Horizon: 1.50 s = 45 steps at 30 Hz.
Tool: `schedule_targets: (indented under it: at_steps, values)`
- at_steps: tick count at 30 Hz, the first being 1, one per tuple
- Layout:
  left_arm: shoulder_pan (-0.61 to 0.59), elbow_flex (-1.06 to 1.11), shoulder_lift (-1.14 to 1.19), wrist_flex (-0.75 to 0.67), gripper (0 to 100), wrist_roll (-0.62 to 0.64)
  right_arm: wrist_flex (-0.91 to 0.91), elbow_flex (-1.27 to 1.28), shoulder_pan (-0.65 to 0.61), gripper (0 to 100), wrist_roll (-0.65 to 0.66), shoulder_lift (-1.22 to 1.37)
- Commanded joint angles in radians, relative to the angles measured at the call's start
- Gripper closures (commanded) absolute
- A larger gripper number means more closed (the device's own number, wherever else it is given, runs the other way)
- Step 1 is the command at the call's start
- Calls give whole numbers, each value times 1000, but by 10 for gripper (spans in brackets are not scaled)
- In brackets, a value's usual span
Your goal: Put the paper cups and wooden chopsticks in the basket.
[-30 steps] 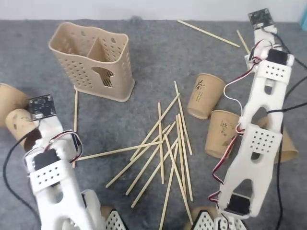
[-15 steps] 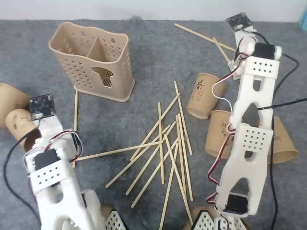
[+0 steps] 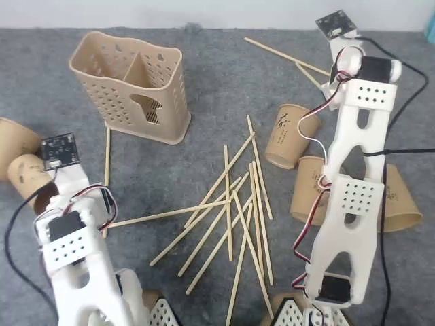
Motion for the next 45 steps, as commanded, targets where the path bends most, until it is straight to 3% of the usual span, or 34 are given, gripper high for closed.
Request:
schedule_targets:
  at_steps: [1, 12, 27, 36, 45]
  values:
    - [2, -4, -25, -23, 866, -9, -41, -57, -5, 991, -28, -54]
    - [2, -5, -25, -25, 866, -11, -62, -74, -22, 991, -35, -166]
    - [2, -5, -25, -25, 866, -11, -371, 107, -39, 991, -74, -74]
    - [2, -5, -25, -25, 866, -11, -282, 114, -59, 991, -48, -22]
    - [2, -5, -25, -32, 866, -11, -21, 68, -134, 991, -32, -33]
